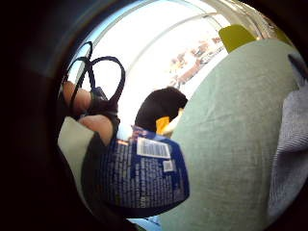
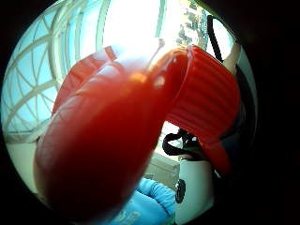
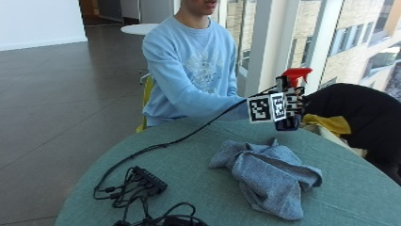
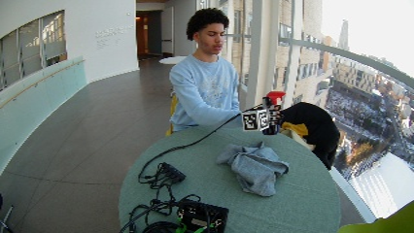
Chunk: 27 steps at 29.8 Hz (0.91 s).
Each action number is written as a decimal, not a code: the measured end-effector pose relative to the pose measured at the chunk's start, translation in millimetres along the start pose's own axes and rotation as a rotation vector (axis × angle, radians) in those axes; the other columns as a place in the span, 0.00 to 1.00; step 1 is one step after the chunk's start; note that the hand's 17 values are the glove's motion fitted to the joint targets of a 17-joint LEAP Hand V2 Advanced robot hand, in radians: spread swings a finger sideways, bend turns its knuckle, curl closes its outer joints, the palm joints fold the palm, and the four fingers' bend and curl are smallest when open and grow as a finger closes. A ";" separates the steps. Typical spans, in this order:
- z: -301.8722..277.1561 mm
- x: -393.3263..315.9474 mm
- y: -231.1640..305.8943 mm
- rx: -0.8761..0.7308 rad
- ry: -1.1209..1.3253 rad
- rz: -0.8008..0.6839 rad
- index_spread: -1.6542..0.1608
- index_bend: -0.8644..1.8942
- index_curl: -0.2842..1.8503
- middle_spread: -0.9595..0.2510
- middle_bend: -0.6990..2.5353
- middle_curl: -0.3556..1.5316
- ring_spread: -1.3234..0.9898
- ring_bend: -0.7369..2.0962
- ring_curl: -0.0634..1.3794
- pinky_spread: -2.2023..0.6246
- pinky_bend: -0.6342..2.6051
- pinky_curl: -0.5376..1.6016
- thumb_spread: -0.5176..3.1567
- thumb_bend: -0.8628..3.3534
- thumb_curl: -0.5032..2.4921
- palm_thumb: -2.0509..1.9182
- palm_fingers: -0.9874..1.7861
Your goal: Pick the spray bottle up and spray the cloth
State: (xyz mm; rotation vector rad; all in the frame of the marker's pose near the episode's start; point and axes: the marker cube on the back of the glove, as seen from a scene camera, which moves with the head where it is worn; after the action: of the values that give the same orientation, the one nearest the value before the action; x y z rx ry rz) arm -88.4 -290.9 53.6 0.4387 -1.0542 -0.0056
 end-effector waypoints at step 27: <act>2.6 19.0 13.0 -0.076 0.099 0.006 0.79 0.35 0.32 0.73 0.33 0.44 0.54 0.43 0.32 0.80 0.29 0.42 0.39 0.19 0.37 0.71 0.74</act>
State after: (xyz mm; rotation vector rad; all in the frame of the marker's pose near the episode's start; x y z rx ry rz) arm -83.7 -284.0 75.2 0.3628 -0.9544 -0.0181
